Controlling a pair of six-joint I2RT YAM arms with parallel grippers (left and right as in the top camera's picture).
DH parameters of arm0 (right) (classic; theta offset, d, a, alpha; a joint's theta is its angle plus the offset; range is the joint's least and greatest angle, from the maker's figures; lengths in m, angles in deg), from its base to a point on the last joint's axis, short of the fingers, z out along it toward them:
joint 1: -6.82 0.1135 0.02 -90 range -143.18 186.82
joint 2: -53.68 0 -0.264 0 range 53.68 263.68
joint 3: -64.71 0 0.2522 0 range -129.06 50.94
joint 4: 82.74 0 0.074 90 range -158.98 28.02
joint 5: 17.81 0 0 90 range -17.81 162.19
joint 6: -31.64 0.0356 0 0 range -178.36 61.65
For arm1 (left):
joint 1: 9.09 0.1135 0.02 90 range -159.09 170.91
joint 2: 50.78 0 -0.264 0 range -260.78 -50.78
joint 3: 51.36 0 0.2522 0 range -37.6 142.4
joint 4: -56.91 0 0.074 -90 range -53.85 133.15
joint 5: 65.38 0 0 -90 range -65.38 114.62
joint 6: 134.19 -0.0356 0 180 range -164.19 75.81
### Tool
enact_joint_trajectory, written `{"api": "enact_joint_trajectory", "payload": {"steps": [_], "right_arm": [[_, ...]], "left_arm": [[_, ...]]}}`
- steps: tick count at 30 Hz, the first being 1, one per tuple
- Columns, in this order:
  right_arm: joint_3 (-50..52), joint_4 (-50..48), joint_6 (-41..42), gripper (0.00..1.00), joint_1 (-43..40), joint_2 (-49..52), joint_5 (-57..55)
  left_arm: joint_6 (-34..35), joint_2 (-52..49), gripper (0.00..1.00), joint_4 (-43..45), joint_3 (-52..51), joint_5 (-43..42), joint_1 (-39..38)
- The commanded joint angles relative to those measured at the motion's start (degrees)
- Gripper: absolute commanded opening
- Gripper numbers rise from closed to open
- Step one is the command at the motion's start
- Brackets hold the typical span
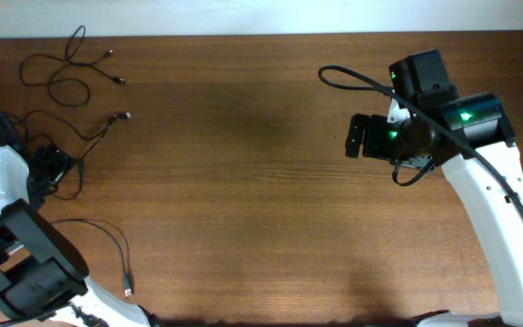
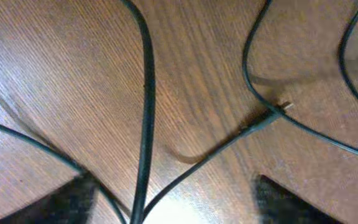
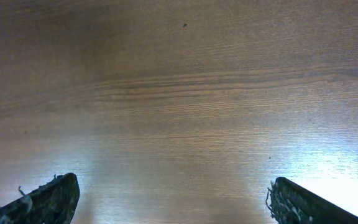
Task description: Untangle cables
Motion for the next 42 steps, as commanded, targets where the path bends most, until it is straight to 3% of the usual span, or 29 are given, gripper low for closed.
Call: {"api": "enact_joint_trajectory", "payload": {"steps": [1, 2, 5, 9, 12, 17, 22, 27, 32, 35, 39, 41, 42], "right_arm": [[-0.55, -0.04, -0.55, 0.99, 0.2, 0.2, 0.11], [-0.55, -0.15, -0.55, 0.99, 0.2, 0.2, 0.13], [-0.55, -0.66, -0.55, 0.99, 0.2, 0.2, 0.13], [-0.55, -0.92, -0.55, 0.99, 0.2, 0.2, 0.13], [-0.55, -0.85, -0.55, 0.99, 0.2, 0.2, 0.13], [-0.55, -0.9, -0.55, 0.99, 0.2, 0.2, 0.13], [-0.55, -0.87, -2.05, 0.99, 0.2, 0.2, 0.11], [-0.55, -0.85, -2.1, 0.99, 0.2, 0.2, 0.11], [-0.55, -0.87, -2.4, 0.98, 0.2, 0.2, 0.11], [-0.55, -0.87, -3.48, 0.99, 0.2, 0.2, 0.11], [-0.55, -1.16, -3.43, 0.99, 0.2, 0.2, 0.11], [-0.55, -1.29, -3.43, 0.99, 0.2, 0.2, 0.11], [-0.55, -1.29, -3.43, 0.98, 0.2, 0.2, 0.11]], "left_arm": [[0.46, 0.28, 0.47, 0.22, -0.87, 1.88, 0.2], [0.46, 0.28, 0.26, 0.11, -0.87, 1.88, 0.2], [0.44, 0.31, 0.0, -1.51, -0.87, -0.31, 0.2], [-0.79, 0.28, 0.0, -3.65, -0.87, -5.4, 0.2], [-8.07, 0.31, 0.0, -3.98, -0.87, -6.12, 0.2], [-26.05, 0.28, 0.0, -5.2, -0.87, -6.12, 0.2], [-34.91, 0.31, 0.0, -8.68, -0.87, -5.81, 0.22], [-34.73, 0.33, 0.0, -13.46, -0.85, 1.03, 1.01], [-28.3, 0.87, 0.0, -14.43, -0.83, 0.74, 5.25], [-28.09, 1.46, 0.0, -14.78, -0.81, -0.68, 8.24], [-30.1, 1.55, 0.0, -14.88, -0.81, -6.86, 11.56], [-39.89, 1.55, 0.0, -14.86, -0.81, -22.08, 13.0], [-41.27, 1.53, 0.0, -14.64, -0.81, -29.46, 14.01]]}}
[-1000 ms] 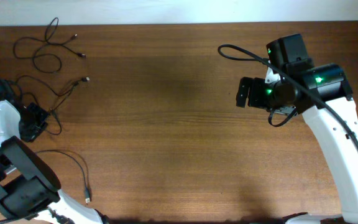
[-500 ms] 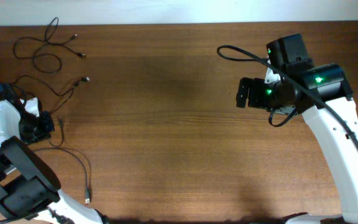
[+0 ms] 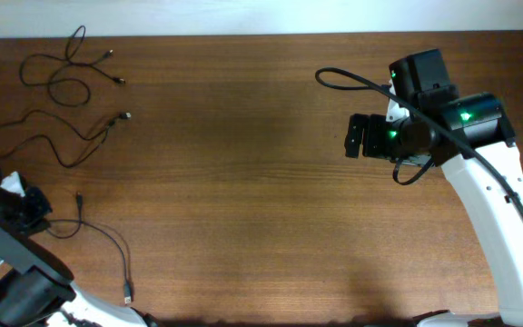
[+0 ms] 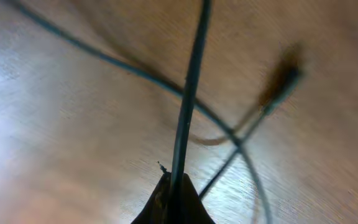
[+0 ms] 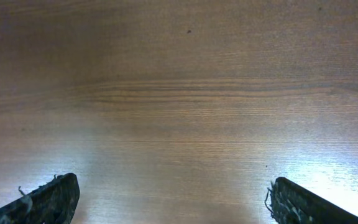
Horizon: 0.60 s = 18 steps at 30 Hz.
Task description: Untangle cables
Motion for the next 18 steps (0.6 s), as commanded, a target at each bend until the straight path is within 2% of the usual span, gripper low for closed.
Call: {"api": "enact_joint_trajectory", "payload": {"steps": [1, 3, 12, 14, 15, 16, 17, 18], "right_arm": [[-0.55, -0.17, -0.7, 0.99, 0.2, 0.2, 0.09], [-0.55, -0.15, -0.7, 0.99, 0.2, 0.2, 0.09], [-0.55, -0.22, -0.81, 0.99, 0.2, 0.2, 0.09], [-0.55, -0.2, -0.79, 0.99, 0.2, 0.2, 0.09], [-0.55, -0.2, -0.79, 0.99, 0.2, 0.2, 0.09], [-0.55, -0.2, -0.79, 0.99, 0.2, 0.2, 0.11], [-0.55, -0.22, -0.79, 0.99, 0.2, 0.2, 0.11], [-0.55, -0.2, -0.79, 0.99, 0.2, 0.2, 0.11]], "left_arm": [[-9.51, 1.51, 0.0, 0.17, -0.44, -24.0, 2.23], [-9.49, 1.51, 0.0, -0.13, -0.44, -25.92, 3.19], [-9.44, 1.51, 0.0, -2.89, -0.46, -19.3, 3.85], [-6.58, 1.51, 0.0, -2.78, -0.46, -11.19, 3.85], [-2.51, 1.51, 0.02, -2.45, -0.46, -4.81, 3.85], [0.52, 1.51, 0.15, -2.14, -0.46, -0.46, 3.85], [3.17, 1.51, 0.2, -1.88, -0.46, 3.54, 3.85], [4.22, 1.51, 0.22, -1.62, -0.46, 5.25, 3.85]]}}
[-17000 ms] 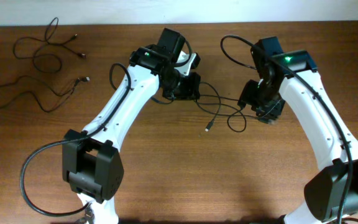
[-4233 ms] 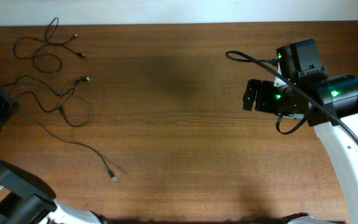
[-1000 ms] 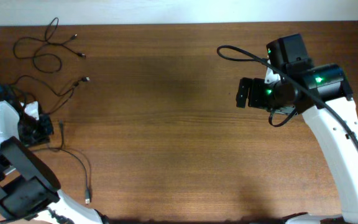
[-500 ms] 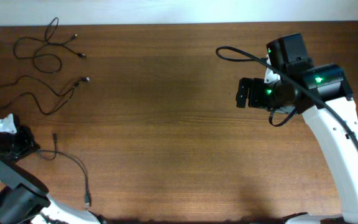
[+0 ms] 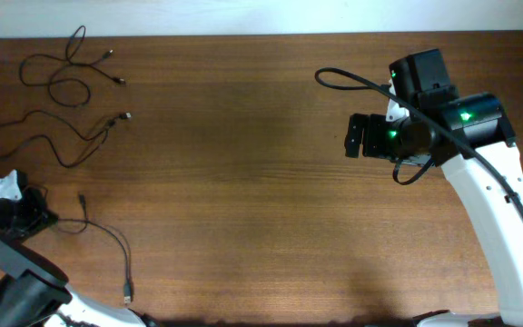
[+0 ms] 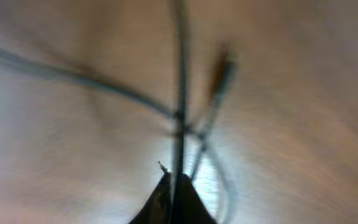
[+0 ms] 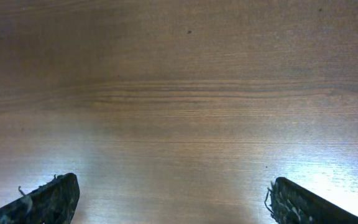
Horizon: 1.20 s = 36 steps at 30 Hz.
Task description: Untangle cables
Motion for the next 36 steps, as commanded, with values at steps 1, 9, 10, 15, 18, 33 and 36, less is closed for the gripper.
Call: {"api": "enact_joint_trajectory", "payload": {"steps": [1, 9, 10, 15, 18, 33, 36], "right_arm": [[-0.55, -0.2, -0.57, 0.99, 0.2, 0.2, 0.11], [-0.55, -0.15, -0.57, 0.99, 0.2, 0.2, 0.17], [-0.55, -0.15, -0.57, 0.99, 0.2, 0.2, 0.35], [-0.55, -0.17, -0.57, 0.99, 0.2, 0.2, 0.76], [-0.55, -0.17, -0.57, 0.98, 0.2, 0.2, 0.76], [-0.55, -0.33, -0.39, 0.99, 0.2, 0.2, 1.66], [-0.55, -0.31, -0.39, 0.99, 0.2, 0.2, 1.86]], "left_arm": [[8.46, 1.51, 0.25, 1.25, -0.44, 15.23, 0.2], [8.63, 1.51, 0.99, 6.56, -0.44, 15.26, 0.2], [9.25, 1.51, 0.99, 7.65, -0.44, 15.26, 0.2], [13.44, 1.51, 0.99, 11.15, -0.44, 15.21, 0.2], [13.44, 1.49, 0.99, 13.49, -0.44, 15.21, 0.2], [14.29, -4.39, 0.25, 25.0, -0.44, 14.45, 0.26], [14.6, -5.68, 0.1, 25.09, -0.44, 16.76, 0.26]]}}
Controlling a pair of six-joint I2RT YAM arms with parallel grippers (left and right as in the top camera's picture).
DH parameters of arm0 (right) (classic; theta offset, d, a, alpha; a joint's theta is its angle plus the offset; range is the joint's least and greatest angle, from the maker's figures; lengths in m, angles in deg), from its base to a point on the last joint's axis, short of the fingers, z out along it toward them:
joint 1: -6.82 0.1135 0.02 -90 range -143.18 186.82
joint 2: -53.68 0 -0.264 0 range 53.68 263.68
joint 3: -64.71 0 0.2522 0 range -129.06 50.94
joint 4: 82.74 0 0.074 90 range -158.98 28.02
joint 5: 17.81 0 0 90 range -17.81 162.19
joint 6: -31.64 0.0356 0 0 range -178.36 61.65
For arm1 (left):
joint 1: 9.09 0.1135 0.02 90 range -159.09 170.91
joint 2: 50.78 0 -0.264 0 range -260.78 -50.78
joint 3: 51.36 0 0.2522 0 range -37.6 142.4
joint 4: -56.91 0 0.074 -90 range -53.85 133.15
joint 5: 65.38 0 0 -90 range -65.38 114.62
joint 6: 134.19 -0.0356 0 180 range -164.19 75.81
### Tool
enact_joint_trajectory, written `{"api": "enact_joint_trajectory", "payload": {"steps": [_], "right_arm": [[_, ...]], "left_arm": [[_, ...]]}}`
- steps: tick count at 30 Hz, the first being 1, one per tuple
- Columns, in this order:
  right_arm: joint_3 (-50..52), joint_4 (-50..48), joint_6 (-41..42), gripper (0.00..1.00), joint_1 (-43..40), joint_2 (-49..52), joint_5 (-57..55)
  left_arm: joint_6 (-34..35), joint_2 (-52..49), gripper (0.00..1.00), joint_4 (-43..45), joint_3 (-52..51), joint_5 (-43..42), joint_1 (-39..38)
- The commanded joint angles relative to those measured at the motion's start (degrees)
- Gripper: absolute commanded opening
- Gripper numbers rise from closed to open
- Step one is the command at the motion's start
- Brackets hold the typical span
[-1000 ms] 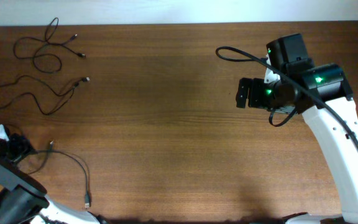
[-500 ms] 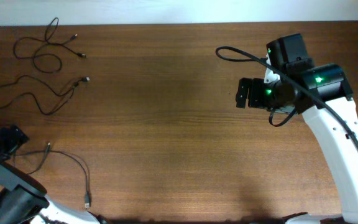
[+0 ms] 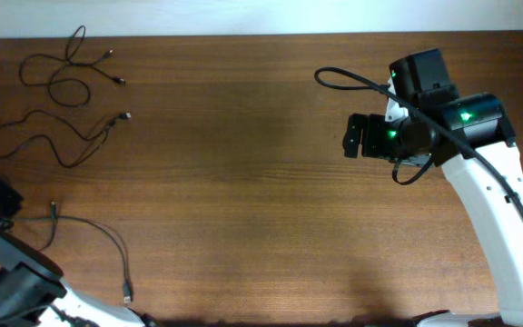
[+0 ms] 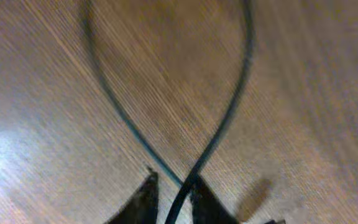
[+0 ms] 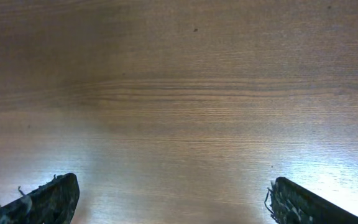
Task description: Untangle cables
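Three thin black cables lie apart at the table's left. One is coiled at the far corner point(image 3: 62, 73), one wavy below it point(image 3: 53, 136), and a third point(image 3: 98, 229) runs from a plug near the left edge down to the front. My left gripper point(image 3: 3, 202) sits at the left edge. In the left wrist view its fingertips point(image 4: 174, 200) stand slightly apart, and a loop of the third cable point(image 4: 229, 118) passes between them against the right finger point(image 4: 207, 202). My right gripper point(image 5: 174, 202) hangs wide open over bare wood, at the right in the overhead view point(image 3: 357, 136).
The wooden table point(image 3: 243, 182) fills the view, with a pale wall strip along its far edge. The right arm's own black lead point(image 3: 334, 77) arcs out above the table near its wrist.
My left gripper has moved further left to the table's edge, and the third cable's plug end moved left with it. Its jaws, pinched together before, now show a small gap.
At first my left gripper was open low over cables that lay close together at the left. Then it was shut on one cable, nearer the front left, with that cable apart from the wavy one. It went further left, and now stands slightly parted. The right arm stayed put.
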Motion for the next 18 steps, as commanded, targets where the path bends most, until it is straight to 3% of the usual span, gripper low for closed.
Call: {"api": "enact_joint_trajectory", "payload": {"steps": [1, 3, 4, 5, 9, 14, 17, 18], "right_arm": [[-0.55, -0.2, -0.39, 0.99, 0.2, 0.2, 0.55], [-0.55, -0.2, -0.39, 0.99, 0.2, 0.2, 0.55], [-0.55, -0.24, -0.39, 0.98, 0.2, 0.2, 0.55], [-0.55, -0.28, -0.39, 0.98, 0.2, 0.2, 0.52], [-0.55, -0.74, -0.39, 0.98, 0.2, 0.2, 0.55], [-0.55, -0.72, -0.39, 0.99, 0.2, 0.2, 0.55], [-0.55, -0.74, -0.39, 0.99, 0.2, 0.2, 0.55], [-0.55, -0.74, -0.39, 0.98, 0.2, 0.2, 0.55]], "left_arm": [[1.77, -2.25, 0.08, 0.17, -0.28, 4.28, 0.26], [5.84, -2.25, 0.08, 0.07, -0.28, 11.78, 0.26], [5.75, -2.23, 0.2, 0.24, -0.28, 14.32, 0.26], [5.68, -2.23, 0.2, 0.33, -0.26, 15.19, 0.26], [0.04, -2.25, 0.19, 1.88, -0.26, 12.96, 0.13], [-0.72, -2.25, 0.22, 2.89, -0.26, 10.82, 0.13], [-0.72, -2.23, 0.39, 3.45, -0.26, 10.8, 0.13], [-0.72, -2.23, 0.55, 3.45, -0.26, 10.8, 0.13]]}}
